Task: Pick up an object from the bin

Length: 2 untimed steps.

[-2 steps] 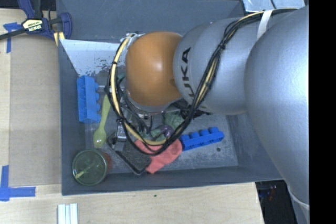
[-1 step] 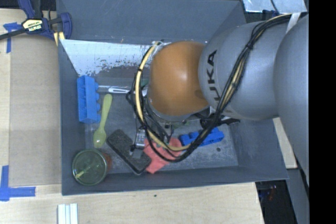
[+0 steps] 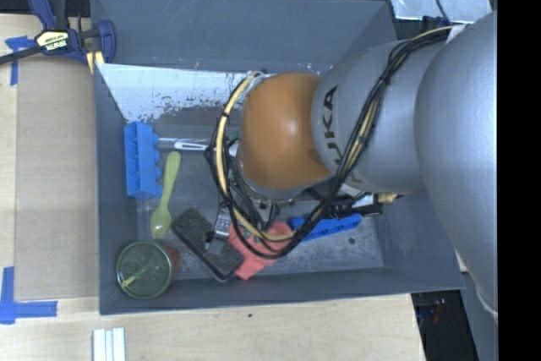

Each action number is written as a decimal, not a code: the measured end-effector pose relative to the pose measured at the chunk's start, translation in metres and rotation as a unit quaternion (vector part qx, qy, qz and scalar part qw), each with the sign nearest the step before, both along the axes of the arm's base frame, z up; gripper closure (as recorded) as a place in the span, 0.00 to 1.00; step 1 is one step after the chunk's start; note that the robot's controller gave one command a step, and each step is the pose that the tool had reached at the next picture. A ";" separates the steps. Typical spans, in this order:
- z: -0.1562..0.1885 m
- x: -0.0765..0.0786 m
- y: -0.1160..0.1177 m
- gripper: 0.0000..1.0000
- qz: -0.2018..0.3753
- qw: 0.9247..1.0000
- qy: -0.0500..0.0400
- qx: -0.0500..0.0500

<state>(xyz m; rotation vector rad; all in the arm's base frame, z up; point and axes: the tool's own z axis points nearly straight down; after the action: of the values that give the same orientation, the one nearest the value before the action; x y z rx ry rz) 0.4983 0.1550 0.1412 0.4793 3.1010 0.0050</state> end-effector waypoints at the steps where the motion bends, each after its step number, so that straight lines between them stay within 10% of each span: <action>1: -0.073 0.006 0.007 0.00 -0.054 0.999 -0.001 0.002; 2: -0.068 0.000 0.012 1.00 -0.136 0.991 -0.009 0.005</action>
Offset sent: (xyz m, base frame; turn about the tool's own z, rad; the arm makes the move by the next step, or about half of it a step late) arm -0.0035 0.0111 -0.0712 0.2737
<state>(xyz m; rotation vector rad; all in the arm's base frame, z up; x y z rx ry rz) 0.4981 0.1667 0.0733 0.8934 2.9907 0.0233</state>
